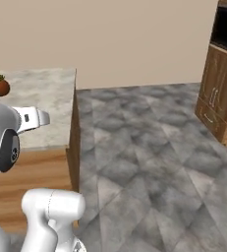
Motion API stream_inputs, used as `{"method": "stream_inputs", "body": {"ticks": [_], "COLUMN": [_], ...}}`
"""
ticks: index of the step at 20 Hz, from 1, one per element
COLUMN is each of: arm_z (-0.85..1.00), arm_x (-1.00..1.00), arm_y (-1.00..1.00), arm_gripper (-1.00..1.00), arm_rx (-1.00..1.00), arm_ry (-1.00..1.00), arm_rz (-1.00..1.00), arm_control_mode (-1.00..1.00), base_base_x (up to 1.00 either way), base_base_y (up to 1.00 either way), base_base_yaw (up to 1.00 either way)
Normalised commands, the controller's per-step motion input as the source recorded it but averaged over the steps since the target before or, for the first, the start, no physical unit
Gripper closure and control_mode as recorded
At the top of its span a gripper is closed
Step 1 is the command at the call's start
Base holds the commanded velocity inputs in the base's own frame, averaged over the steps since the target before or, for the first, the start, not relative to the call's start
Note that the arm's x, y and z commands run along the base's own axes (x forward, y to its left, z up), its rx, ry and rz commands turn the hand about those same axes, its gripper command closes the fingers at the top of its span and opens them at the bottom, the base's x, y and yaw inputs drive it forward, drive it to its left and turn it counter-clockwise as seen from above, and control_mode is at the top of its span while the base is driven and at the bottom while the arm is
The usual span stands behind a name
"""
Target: Open the fridge, remove the peach, garlic, and steak, and place them on any counter.
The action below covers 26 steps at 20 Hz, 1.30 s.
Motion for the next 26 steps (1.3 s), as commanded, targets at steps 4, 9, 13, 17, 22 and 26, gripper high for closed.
{"method": "stream_inputs", "body": {"ticks": [4,9,13,17,22,26], "arm_z": [0.0,0.0,0.0,-0.03,-0.61,-1.0], "arm_x": [0.0,0.0,0.0,0.65,1.0,1.0], "arm_y": [0.0,0.0,0.0,0.54,0.28,-0.04], "arm_gripper": [1.0,1.0,1.0,1.0,1.0,1.0], "arm_rx": [0.0,0.0,0.0,-0.03,-0.07,-0.1], "arm_ry": [0.0,0.0,0.0,0.08,0.2,0.15], "arm_rz": [0.0,0.0,0.0,0.1,0.02,0.0], "arm_control_mode": [1.0,1.0,1.0,-1.0,-1.0,-1.0], "base_base_x": [0.63,0.02,0.45,0.23,0.0,0.0], "base_base_y": [1.0,0.98,0.92,0.24,0.0,0.0], "base_base_yaw": [0.17,0.37,0.37,0.06,0.0,0.0]}}
